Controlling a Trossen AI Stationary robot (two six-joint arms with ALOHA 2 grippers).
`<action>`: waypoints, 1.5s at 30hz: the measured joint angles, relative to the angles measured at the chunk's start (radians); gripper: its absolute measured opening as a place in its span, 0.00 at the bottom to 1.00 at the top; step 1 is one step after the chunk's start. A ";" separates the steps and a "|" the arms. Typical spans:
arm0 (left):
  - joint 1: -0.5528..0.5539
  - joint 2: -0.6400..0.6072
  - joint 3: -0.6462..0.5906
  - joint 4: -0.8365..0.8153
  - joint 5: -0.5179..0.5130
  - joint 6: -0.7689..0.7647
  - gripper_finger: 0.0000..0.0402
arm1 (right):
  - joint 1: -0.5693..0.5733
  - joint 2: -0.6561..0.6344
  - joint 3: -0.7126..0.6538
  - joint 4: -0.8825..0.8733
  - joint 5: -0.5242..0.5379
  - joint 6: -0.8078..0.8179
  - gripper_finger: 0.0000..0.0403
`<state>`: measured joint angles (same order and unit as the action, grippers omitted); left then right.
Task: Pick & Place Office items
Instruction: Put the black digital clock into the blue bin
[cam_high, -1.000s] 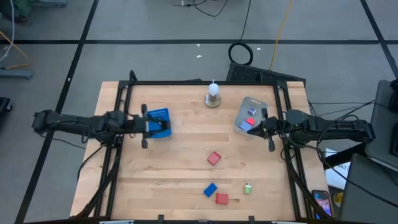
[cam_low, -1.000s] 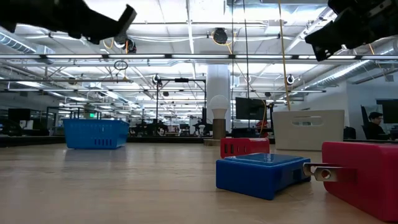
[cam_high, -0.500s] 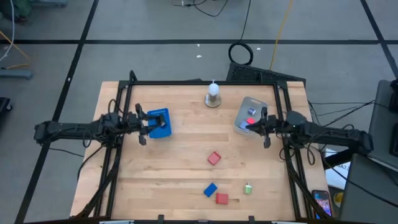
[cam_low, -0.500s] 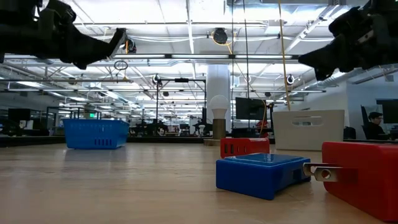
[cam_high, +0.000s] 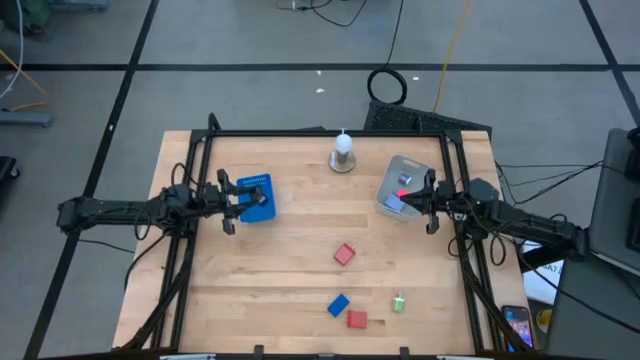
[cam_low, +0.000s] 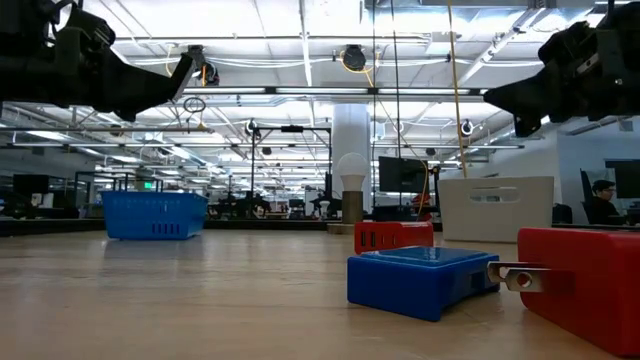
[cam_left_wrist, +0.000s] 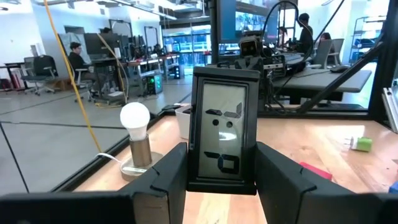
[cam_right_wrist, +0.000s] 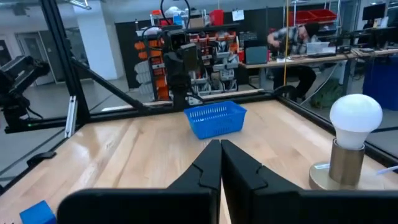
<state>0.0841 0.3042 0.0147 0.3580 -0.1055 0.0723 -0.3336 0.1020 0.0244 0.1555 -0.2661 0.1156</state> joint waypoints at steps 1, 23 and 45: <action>0.000 0.000 0.000 0.000 0.000 0.000 0.37 | 0.000 0.000 -0.006 -0.001 0.000 -0.001 0.00; 0.000 0.068 0.129 -0.093 -0.086 -0.077 0.37 | 0.000 0.000 -0.009 -0.025 0.000 -0.005 0.00; 0.000 0.724 0.630 -0.956 -0.213 -0.227 0.37 | 0.000 0.000 -0.010 -0.063 0.000 -0.007 0.00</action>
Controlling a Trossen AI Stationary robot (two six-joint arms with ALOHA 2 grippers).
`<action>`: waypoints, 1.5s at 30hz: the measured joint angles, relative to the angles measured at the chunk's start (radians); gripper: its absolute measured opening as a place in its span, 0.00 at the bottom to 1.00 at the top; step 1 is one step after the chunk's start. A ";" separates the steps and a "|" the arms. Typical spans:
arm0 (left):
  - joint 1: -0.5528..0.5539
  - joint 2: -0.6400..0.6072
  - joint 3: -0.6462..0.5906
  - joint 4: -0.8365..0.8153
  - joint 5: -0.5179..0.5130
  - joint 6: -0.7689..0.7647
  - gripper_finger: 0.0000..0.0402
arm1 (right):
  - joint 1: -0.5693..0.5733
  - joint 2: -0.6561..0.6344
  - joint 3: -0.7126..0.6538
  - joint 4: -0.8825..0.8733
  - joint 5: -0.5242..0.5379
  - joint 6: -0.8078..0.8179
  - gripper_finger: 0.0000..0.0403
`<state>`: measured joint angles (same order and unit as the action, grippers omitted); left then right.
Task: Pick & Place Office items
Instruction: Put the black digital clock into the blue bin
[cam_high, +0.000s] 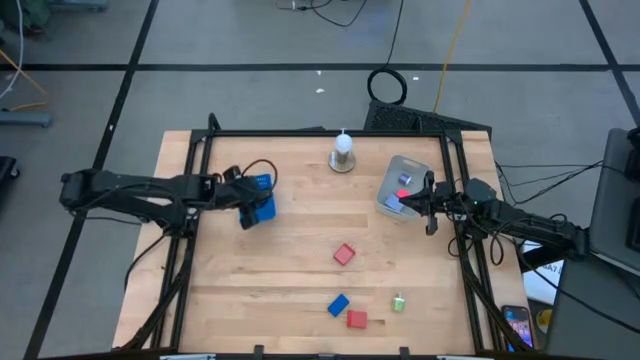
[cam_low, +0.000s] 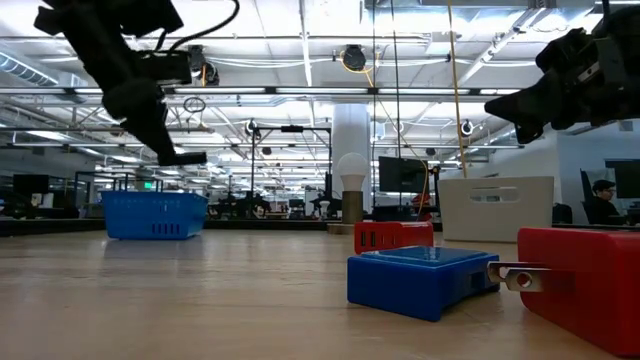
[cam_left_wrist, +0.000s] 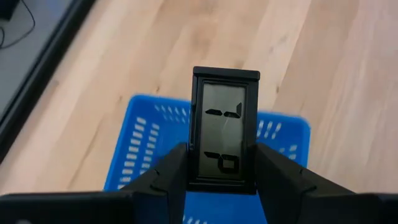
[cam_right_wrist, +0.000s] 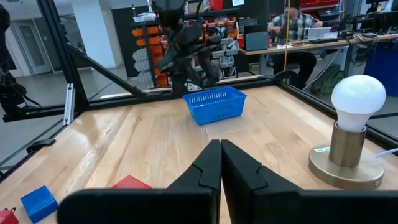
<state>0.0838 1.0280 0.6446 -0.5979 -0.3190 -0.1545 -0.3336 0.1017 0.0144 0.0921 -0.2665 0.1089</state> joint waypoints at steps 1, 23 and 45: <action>0.000 0.004 0.000 -0.013 0.002 0.003 0.37 | 0.000 0.000 0.000 0.000 0.000 0.000 0.00; 0.081 0.260 0.001 -0.056 0.144 0.078 0.37 | 0.000 0.000 0.000 0.001 0.001 -0.001 0.00; 0.130 0.292 0.001 -0.035 0.213 0.127 0.72 | 0.000 0.000 0.000 -0.002 0.002 0.002 0.00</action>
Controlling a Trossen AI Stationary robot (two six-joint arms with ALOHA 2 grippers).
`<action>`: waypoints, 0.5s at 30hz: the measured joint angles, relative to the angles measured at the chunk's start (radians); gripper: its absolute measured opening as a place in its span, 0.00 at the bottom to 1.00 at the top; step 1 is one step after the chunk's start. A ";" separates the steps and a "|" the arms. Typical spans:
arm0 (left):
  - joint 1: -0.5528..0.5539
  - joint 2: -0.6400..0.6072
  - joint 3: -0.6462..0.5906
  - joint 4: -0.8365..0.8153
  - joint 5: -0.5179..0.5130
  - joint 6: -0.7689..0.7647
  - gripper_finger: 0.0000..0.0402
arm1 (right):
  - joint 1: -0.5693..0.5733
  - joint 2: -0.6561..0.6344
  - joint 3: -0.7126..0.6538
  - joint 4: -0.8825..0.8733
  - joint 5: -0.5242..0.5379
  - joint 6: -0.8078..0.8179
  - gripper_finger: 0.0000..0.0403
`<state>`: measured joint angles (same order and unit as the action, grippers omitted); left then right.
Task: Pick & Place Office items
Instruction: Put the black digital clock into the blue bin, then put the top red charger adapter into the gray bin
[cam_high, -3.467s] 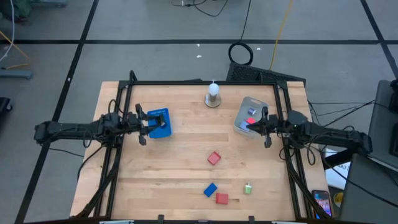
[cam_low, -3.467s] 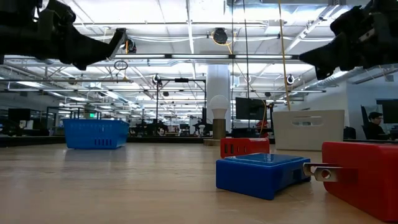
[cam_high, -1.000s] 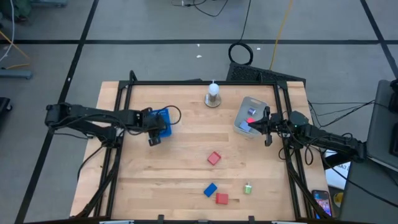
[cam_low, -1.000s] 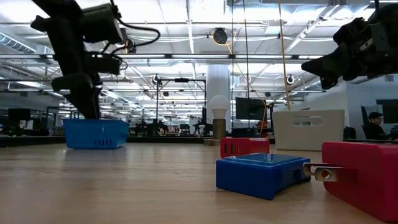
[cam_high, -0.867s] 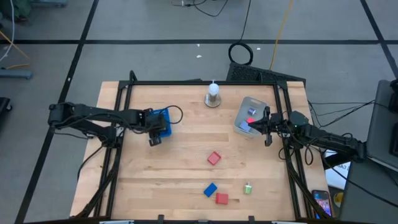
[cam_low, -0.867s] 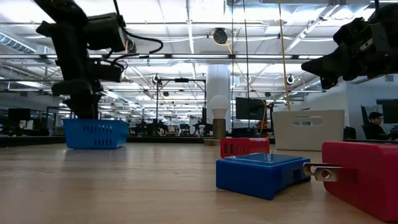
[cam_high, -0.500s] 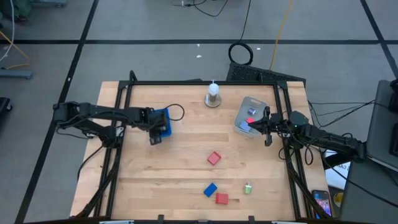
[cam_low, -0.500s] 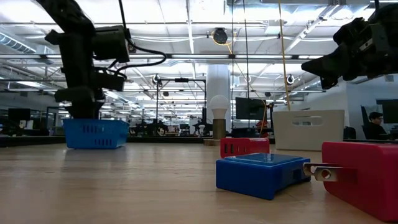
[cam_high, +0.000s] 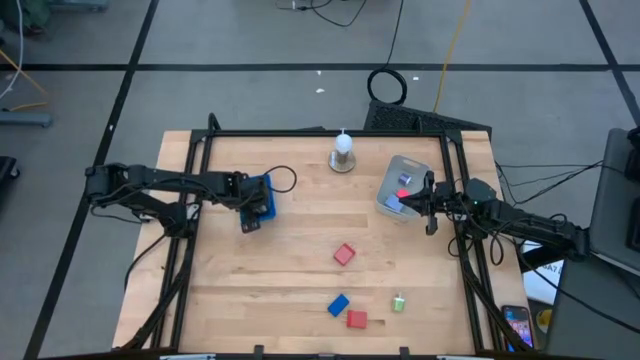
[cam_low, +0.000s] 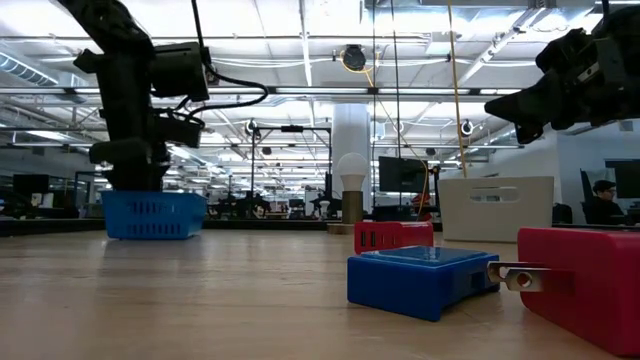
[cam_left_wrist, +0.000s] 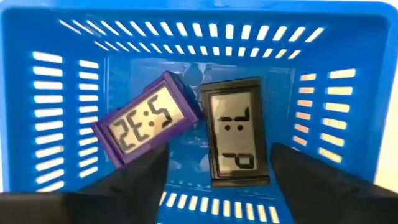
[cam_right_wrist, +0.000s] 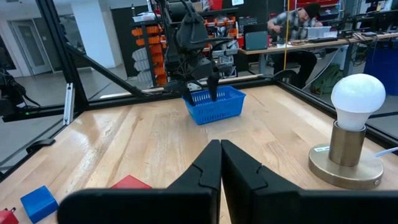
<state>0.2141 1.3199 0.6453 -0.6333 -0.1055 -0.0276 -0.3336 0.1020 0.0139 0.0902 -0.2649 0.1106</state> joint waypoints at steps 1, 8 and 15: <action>-0.001 -0.005 0.000 -0.001 0.000 0.008 0.75 | 0.000 0.000 0.000 0.000 0.000 0.000 0.00; -0.030 -0.105 0.065 -0.013 -0.040 0.067 0.78 | 0.000 0.000 0.000 0.000 0.000 0.001 0.00; -0.080 -0.348 0.059 0.214 -0.053 0.130 0.56 | 0.000 0.000 0.000 -0.002 0.000 0.010 0.00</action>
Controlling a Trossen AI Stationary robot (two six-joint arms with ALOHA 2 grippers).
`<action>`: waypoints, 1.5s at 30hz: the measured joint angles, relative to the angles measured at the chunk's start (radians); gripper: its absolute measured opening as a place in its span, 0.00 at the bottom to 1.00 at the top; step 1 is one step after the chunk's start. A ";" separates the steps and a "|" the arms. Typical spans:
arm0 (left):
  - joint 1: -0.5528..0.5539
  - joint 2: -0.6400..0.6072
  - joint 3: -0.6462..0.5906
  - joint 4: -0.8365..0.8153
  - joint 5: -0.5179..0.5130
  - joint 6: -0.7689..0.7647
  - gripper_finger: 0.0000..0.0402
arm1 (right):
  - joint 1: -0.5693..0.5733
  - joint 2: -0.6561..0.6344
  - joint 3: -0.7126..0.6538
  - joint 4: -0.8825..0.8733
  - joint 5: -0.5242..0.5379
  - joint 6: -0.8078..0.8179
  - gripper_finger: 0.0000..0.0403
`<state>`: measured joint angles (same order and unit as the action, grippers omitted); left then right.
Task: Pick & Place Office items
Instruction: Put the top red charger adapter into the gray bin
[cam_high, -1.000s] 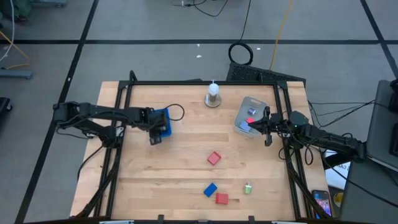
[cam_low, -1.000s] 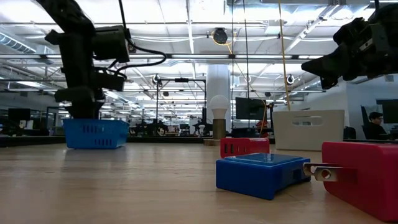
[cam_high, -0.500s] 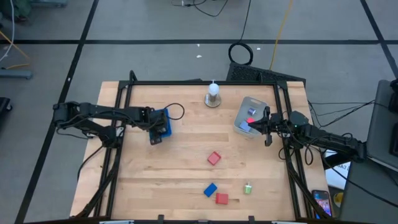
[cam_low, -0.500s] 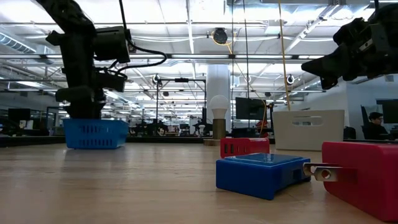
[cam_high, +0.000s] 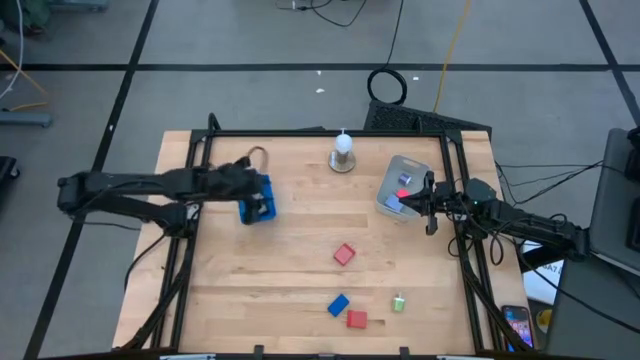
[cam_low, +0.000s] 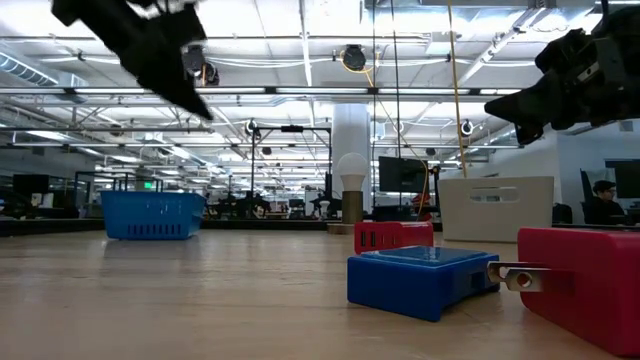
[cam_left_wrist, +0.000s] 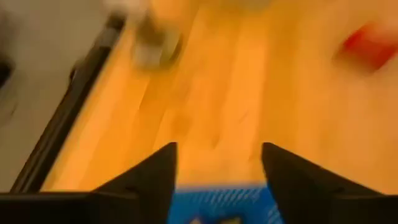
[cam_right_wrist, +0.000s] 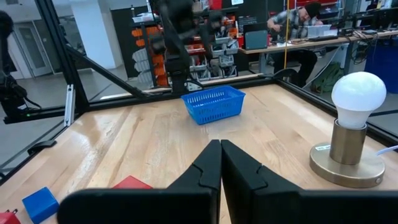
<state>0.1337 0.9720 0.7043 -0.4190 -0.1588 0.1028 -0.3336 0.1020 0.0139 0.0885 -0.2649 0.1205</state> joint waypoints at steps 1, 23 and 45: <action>-0.009 -0.036 -0.013 0.046 0.024 0.014 0.51 | 0.000 0.000 0.000 0.000 0.000 0.002 0.00; 0.030 -0.517 -0.488 0.661 0.280 0.057 0.01 | 0.000 0.000 0.000 -0.002 -0.002 0.017 0.00; 0.130 -0.666 -0.690 0.773 0.317 -0.015 0.01 | 0.000 0.000 0.000 -0.010 -0.002 0.002 0.00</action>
<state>0.2636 0.3061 0.0147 0.3537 0.1583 0.0880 -0.3332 0.1022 0.0139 0.0782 -0.2672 0.1230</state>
